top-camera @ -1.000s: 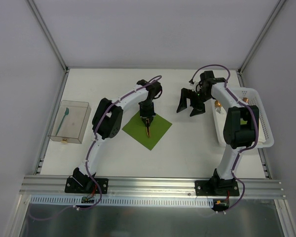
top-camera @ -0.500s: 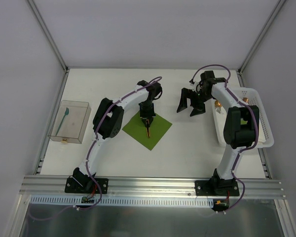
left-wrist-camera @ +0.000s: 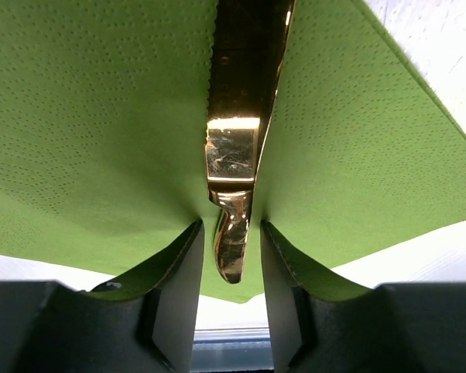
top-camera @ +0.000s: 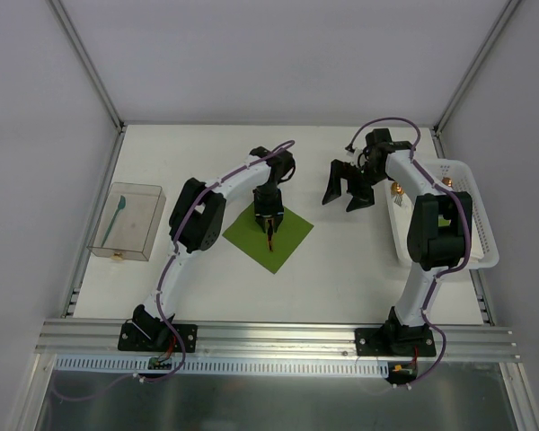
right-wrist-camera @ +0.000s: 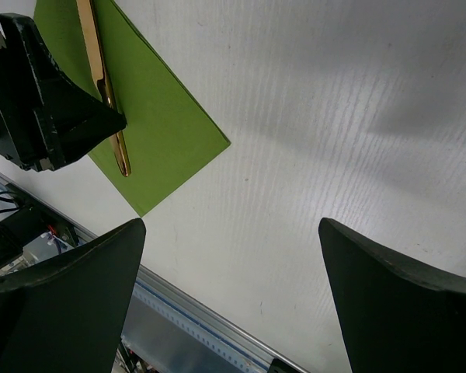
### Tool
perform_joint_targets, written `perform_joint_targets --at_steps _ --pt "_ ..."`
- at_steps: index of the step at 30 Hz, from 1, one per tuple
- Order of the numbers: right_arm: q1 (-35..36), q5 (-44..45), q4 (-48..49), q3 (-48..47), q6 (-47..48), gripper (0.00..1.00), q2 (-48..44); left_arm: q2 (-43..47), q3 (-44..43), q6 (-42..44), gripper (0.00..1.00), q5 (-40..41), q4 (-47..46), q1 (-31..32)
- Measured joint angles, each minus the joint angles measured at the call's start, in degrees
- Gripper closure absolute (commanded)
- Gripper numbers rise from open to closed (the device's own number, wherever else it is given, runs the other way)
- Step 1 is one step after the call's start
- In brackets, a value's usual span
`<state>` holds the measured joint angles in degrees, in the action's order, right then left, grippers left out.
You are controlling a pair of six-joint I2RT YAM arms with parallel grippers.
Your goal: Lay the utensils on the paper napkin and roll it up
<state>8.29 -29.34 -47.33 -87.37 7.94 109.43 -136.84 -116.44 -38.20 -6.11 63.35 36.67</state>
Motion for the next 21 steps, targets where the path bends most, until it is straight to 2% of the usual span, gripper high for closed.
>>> perform_joint_targets --at_steps 12,15,16,21 --pt "-0.15 -0.11 0.00 0.00 0.00 0.01 0.02 1.33 0.04 -1.05 0.71 0.52 -0.04 -0.09" --pt "-0.15 -0.26 0.00 0.00 0.00 0.02 0.00 4.09 -0.07 -1.66 0.76 0.85 -0.04 -0.85" --pt "-0.09 -0.26 0.00 -0.02 0.00 0.04 0.02 5.40 -0.17 -1.79 0.77 0.94 -0.02 -1.27" --pt "1.03 -0.09 0.07 -0.15 -0.24 0.27 0.02 9.86 -3.02 -2.97 0.81 3.26 -0.04 -4.61"
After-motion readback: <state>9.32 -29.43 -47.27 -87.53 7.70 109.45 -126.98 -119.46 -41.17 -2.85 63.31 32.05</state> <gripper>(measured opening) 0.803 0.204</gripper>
